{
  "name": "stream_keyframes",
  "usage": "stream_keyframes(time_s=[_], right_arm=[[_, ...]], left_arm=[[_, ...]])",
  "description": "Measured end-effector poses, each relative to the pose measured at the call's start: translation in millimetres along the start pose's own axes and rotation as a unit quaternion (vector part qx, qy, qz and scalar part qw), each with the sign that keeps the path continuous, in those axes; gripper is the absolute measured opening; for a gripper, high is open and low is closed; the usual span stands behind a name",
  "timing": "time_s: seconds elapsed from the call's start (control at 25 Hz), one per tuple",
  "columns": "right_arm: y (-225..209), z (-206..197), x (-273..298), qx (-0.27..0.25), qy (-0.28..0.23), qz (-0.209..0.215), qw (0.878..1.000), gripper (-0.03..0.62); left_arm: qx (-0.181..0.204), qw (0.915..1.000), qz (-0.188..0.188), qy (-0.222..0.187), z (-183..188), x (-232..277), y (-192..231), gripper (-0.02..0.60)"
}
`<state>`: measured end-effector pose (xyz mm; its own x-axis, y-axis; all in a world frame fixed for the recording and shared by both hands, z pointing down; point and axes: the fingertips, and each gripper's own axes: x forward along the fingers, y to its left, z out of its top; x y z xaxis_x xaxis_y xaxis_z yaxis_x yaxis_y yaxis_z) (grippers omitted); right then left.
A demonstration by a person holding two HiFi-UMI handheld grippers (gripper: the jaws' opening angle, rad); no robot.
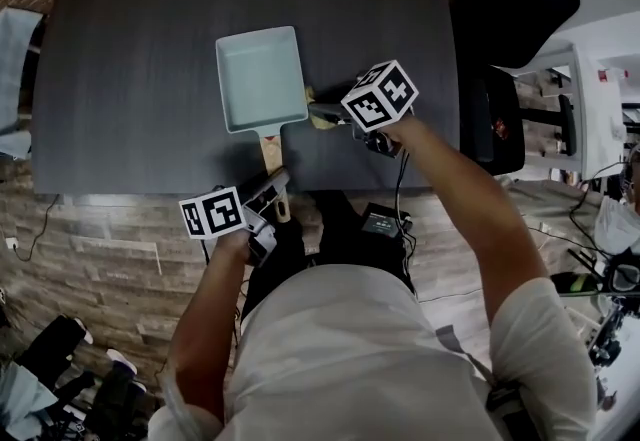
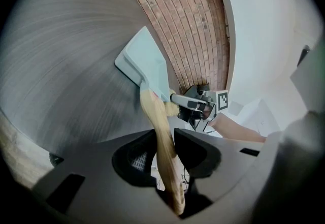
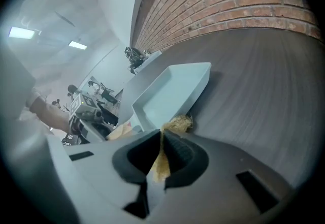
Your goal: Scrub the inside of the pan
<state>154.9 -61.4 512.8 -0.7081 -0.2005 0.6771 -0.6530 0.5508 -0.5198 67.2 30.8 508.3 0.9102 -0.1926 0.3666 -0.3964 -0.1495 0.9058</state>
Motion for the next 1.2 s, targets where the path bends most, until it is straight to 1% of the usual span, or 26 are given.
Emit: stream_keyframes(time_s=[0.36, 0.48, 0.68, 0.88, 1.0, 1.04, 1.2], right_arm=[[27.7, -29.9, -3.6, -0.016, 0.022, -0.003, 1.0, 0.032], [39.1, -38.6, -6.2, -0.031, 0.035, 0.001, 0.999, 0.032], [69.3, -46.0, -3.1, -0.09, 0.066, 0.021, 0.994, 0.032], [81.5, -40.4, 20.6, -0.162, 0.117, 0.02, 0.98, 0.032], [68.5, -34.0, 27.5, -0.191, 0.135, -0.007, 0.972, 0.032], [61.1, -31.2, 26.6, -0.193, 0.134, -0.02, 0.972, 0.032], [39.6, -25.3, 16.3, -0.176, 0.109, -0.057, 0.977, 0.031]], left_arm=[[-0.002, 1.0, -0.001, -0.006, 0.4, 0.0, 0.2, 0.117], [-0.003, 1.0, 0.0, -0.007, 0.6, 0.1, 1.3, 0.117], [-0.004, 0.9999, -0.001, -0.01, 0.9, -0.8, 1.6, 0.117], [-0.003, 0.9999, 0.0, -0.011, 0.2, -1.8, 0.5, 0.117], [-0.003, 0.9999, 0.002, -0.01, 0.2, -1.4, 0.4, 0.117], [-0.004, 1.0, 0.001, -0.009, 0.2, -1.3, 0.6, 0.115], [-0.004, 1.0, -0.002, -0.008, -1.4, -1.8, 2.4, 0.115]])
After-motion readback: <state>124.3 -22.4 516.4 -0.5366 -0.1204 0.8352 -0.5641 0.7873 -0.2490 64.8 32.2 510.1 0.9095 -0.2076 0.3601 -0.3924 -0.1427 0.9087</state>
